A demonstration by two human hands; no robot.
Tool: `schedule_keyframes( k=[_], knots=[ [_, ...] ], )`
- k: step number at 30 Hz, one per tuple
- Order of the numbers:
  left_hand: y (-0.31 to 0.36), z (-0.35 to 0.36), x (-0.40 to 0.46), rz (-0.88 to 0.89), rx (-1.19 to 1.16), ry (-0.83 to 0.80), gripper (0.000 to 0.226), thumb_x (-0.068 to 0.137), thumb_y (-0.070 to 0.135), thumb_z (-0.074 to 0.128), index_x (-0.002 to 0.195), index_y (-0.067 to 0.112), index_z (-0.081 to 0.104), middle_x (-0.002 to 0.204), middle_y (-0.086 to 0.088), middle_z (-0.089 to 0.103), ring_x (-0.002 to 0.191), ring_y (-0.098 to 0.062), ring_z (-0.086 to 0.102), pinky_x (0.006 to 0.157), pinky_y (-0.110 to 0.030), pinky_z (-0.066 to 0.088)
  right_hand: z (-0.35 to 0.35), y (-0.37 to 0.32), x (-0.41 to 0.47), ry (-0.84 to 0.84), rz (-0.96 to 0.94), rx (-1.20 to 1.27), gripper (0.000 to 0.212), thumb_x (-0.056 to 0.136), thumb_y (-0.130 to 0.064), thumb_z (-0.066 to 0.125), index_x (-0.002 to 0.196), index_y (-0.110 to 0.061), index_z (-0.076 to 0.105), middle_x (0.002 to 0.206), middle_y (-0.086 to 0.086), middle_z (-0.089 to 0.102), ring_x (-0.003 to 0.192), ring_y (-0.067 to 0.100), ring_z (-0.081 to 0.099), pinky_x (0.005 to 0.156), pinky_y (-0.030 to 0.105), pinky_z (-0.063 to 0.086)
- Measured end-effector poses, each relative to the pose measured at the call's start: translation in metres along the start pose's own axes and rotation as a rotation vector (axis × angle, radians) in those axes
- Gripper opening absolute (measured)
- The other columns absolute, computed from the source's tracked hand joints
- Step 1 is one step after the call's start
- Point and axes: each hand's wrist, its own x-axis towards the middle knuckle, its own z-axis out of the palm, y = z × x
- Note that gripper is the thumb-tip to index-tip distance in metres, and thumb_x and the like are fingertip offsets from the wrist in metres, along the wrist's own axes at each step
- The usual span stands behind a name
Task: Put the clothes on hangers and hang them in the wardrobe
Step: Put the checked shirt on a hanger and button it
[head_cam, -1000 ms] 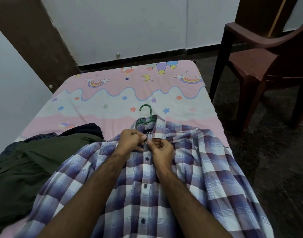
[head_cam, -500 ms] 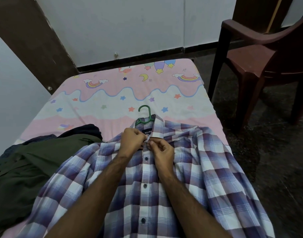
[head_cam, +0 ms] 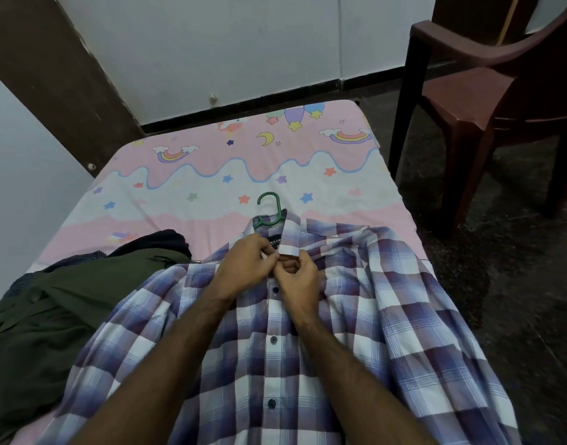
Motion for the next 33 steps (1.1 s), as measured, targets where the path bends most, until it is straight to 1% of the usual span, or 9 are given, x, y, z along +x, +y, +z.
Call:
schedule_keyframes(
  k=[6,9,13,15,17,20,24,28,33],
  knots=[
    [-0.004,-0.002,0.011,0.048,0.202,-0.077,0.011,0.095,0.022,0.054,0.093,0.016,0.063,0.091,-0.001,0.062,0.082,-0.024,0.06,0.072,-0.04,0.05,-0.003,0.002,0.005,-0.094,-0.015,-0.056,0.01,0.095,-0.014,0.07,0.102,-0.015,0.063,0.091,-0.004,0.072,0.084,0.006,0.068,0.072,0.017,0.054],
    [-0.008,0.001,0.012,0.042,0.285,-0.123,0.008,0.099,0.023,0.048,0.094,0.019,0.053,0.089,0.001,0.057,0.08,-0.024,0.057,0.071,-0.039,0.044,-0.003,0.001,0.008,-0.147,-0.034,-0.105,0.008,0.098,-0.011,0.064,0.105,-0.015,0.062,0.093,-0.001,0.071,0.087,0.013,0.069,0.077,0.026,0.058],
    [-0.017,-0.003,0.022,0.109,0.06,-0.115,0.011,0.1,0.015,0.052,0.089,0.018,0.052,0.087,0.003,0.053,0.085,-0.021,0.056,0.074,-0.036,0.042,-0.013,-0.011,0.013,-0.2,0.052,0.069,0.012,0.106,-0.009,0.048,0.108,-0.01,0.06,0.087,0.013,0.073,0.071,0.02,0.069,0.067,0.032,0.061],
    [-0.026,-0.015,0.027,0.21,-0.081,-0.059,0.002,0.101,0.016,0.056,0.099,0.014,0.057,0.098,0.004,0.051,0.093,-0.012,0.053,0.081,-0.024,0.041,-0.026,-0.024,0.017,-0.212,0.128,0.21,0.017,0.108,-0.008,0.039,0.112,-0.009,0.056,0.084,0.016,0.071,0.062,0.022,0.065,0.058,0.033,0.058],
    [-0.04,-0.028,0.033,0.202,-0.139,0.019,0.015,0.104,0.024,0.052,0.115,0.016,0.057,0.113,0.003,0.048,0.102,-0.007,0.051,0.089,-0.015,0.039,-0.04,-0.037,0.025,-0.201,0.114,0.203,0.021,0.107,-0.003,0.035,0.112,-0.009,0.055,0.08,0.015,0.069,0.057,0.022,0.062,0.054,0.035,0.056],
    [-0.065,-0.035,0.047,0.066,-0.075,0.063,0.032,0.103,0.035,0.047,0.127,0.016,0.055,0.127,-0.004,0.047,0.114,-0.018,0.051,0.099,-0.032,0.041,-0.056,-0.056,0.045,-0.148,-0.101,-0.011,0.02,0.105,-0.005,0.04,0.106,-0.016,0.057,0.079,0.008,0.07,0.061,0.022,0.066,0.057,0.037,0.057],
    [-0.076,-0.021,0.074,-0.142,-0.135,-0.152,0.046,0.103,0.041,0.051,0.137,0.011,0.049,0.135,-0.012,0.053,0.121,-0.027,0.052,0.102,-0.037,0.041,-0.061,-0.073,0.089,-0.084,-0.387,-0.664,0.02,0.097,-0.022,0.058,0.117,-0.02,0.059,0.115,0.002,0.064,0.106,0.022,0.059,0.091,0.041,0.052],
    [-0.064,-0.001,0.099,-0.272,-0.22,-0.199,0.054,0.094,0.054,0.06,0.133,0.017,0.053,0.125,-0.006,0.061,0.114,-0.024,0.058,0.094,-0.035,0.043,-0.064,-0.076,0.117,-0.396,-0.231,-1.158,0.051,0.092,-0.056,0.062,0.128,-0.02,0.057,0.129,0.006,0.055,0.12,0.03,0.051,0.101,0.044,0.044],
    [-0.054,0.005,0.101,-0.234,-0.185,-0.239,0.031,0.086,0.039,0.076,0.104,0.021,0.058,0.104,-0.005,0.068,0.094,-0.023,0.062,0.081,-0.032,0.045,-0.069,-0.074,0.124,-0.47,-0.248,-1.328,0.032,0.098,-0.041,0.06,0.123,-0.021,0.059,0.127,0.008,0.05,0.118,0.032,0.05,0.1,0.045,0.044]
  ],
)
